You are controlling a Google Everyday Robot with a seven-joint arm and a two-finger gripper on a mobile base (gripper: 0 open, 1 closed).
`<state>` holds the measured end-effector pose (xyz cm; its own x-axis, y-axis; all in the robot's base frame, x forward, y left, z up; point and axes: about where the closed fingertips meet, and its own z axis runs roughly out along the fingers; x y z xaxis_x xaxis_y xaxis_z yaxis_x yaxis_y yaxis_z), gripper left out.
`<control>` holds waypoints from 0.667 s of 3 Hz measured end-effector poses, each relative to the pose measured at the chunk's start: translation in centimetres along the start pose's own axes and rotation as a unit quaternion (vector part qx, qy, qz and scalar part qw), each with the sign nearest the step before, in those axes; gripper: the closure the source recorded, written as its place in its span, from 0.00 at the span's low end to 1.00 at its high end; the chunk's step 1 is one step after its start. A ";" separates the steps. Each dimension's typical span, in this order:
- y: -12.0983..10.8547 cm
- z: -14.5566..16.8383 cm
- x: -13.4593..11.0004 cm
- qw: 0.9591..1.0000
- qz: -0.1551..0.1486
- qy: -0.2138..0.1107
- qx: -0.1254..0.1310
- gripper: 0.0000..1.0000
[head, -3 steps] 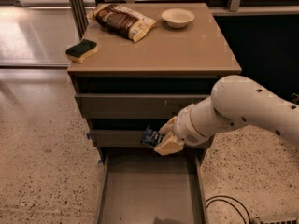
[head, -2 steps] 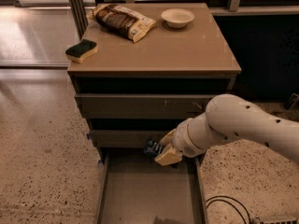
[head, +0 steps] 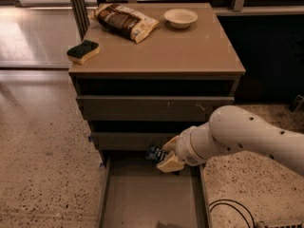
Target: Place rxbar blueberry into bottom drawer
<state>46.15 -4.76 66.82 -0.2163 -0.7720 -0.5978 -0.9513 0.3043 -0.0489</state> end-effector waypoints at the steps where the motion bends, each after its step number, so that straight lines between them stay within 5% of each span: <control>1: 0.7 4.1 2.2 1.000 -0.001 0.000 0.000 1.00; 2: 1.2 9.1 5.4 1.000 0.011 0.008 0.000 1.00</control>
Offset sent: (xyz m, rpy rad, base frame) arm -0.0023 0.0181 -0.1794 -0.0209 0.0358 -0.0549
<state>45.83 -3.48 56.27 -0.2407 -0.7743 -0.5852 -0.9462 0.3215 -0.0361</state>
